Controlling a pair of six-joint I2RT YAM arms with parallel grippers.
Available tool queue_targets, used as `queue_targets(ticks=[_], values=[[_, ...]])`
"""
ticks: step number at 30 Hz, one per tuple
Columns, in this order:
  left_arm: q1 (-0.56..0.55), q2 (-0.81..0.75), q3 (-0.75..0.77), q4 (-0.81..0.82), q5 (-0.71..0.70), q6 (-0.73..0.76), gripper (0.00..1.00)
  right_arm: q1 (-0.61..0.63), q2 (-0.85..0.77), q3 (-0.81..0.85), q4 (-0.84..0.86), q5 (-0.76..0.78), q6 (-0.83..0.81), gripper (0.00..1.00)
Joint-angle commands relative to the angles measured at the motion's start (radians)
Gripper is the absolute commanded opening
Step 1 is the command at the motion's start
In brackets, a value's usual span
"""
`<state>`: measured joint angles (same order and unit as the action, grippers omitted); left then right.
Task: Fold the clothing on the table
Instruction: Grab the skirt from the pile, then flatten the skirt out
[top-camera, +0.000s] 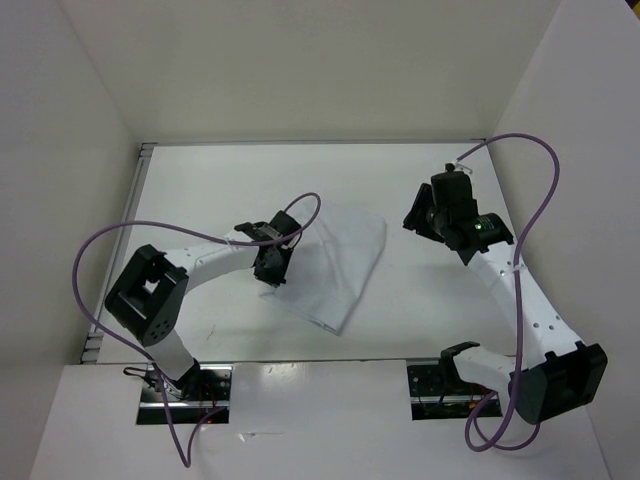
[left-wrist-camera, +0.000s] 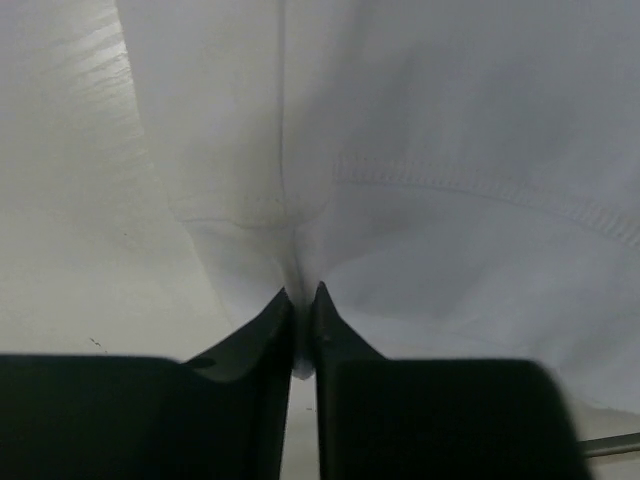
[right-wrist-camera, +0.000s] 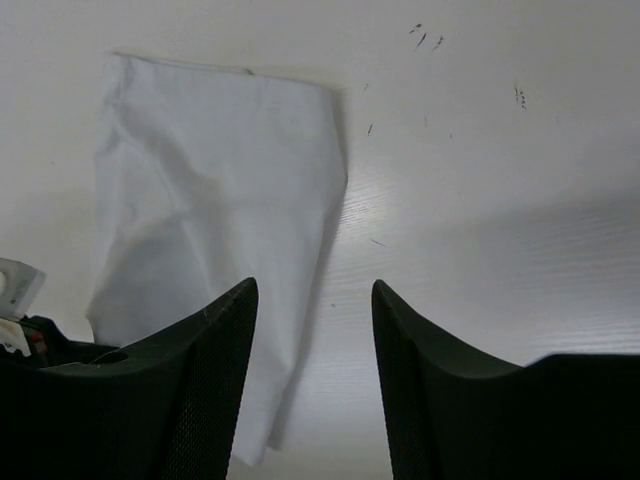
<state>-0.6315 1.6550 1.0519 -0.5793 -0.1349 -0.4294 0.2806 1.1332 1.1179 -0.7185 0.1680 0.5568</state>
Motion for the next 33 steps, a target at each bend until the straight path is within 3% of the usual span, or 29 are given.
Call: queue_targets(ticks=[1,2,5,8,11,14,15,17,20,23,26,30,33], values=[[-0.017,0.006,0.016,-0.021,0.012,-0.016,0.11,-0.015,-0.035,-0.017,-0.002,0.015,-0.003,0.55],[-0.026,0.006,0.061,-0.021,0.036,-0.006,0.00,-0.015,-0.044,-0.017,-0.002,0.015,-0.003,0.55],[-0.027,0.015,0.218,-0.034,0.175,0.053,0.00,-0.015,-0.053,-0.017,0.007,0.024,-0.012,0.55],[-0.036,0.026,0.515,-0.046,0.338,0.119,0.00,-0.015,-0.053,-0.017,0.033,0.034,-0.012,0.56],[-0.036,0.089,0.866,-0.114,0.420,0.162,0.00,-0.024,-0.039,-0.007,0.051,0.022,-0.012,0.56],[-0.036,0.103,1.092,-0.148,0.481,0.181,0.00,-0.024,-0.029,-0.007,0.062,0.011,-0.012,0.56],[-0.036,0.065,1.093,-0.125,0.494,0.181,0.00,-0.024,-0.029,-0.007,0.062,0.011,-0.012,0.56],[-0.022,0.007,1.056,-0.082,0.480,0.156,0.00,-0.034,-0.029,-0.017,0.071,0.011,-0.012,0.56],[0.021,-0.089,0.863,-0.022,0.419,0.133,0.00,-0.043,-0.029,-0.026,0.071,0.011,-0.012,0.56],[0.033,-0.124,0.627,-0.022,0.264,0.100,0.00,-0.043,-0.020,-0.035,0.071,0.002,-0.012,0.56],[0.061,-0.124,0.367,-0.001,0.120,0.041,0.00,-0.043,-0.010,-0.035,0.080,-0.019,-0.003,0.56],[0.119,-0.057,0.110,0.070,0.075,-0.067,0.00,-0.043,-0.010,-0.055,0.090,-0.073,-0.003,0.56],[0.151,0.011,0.021,0.099,0.060,-0.118,0.00,-0.043,-0.001,-0.055,0.090,-0.138,-0.003,0.49]])
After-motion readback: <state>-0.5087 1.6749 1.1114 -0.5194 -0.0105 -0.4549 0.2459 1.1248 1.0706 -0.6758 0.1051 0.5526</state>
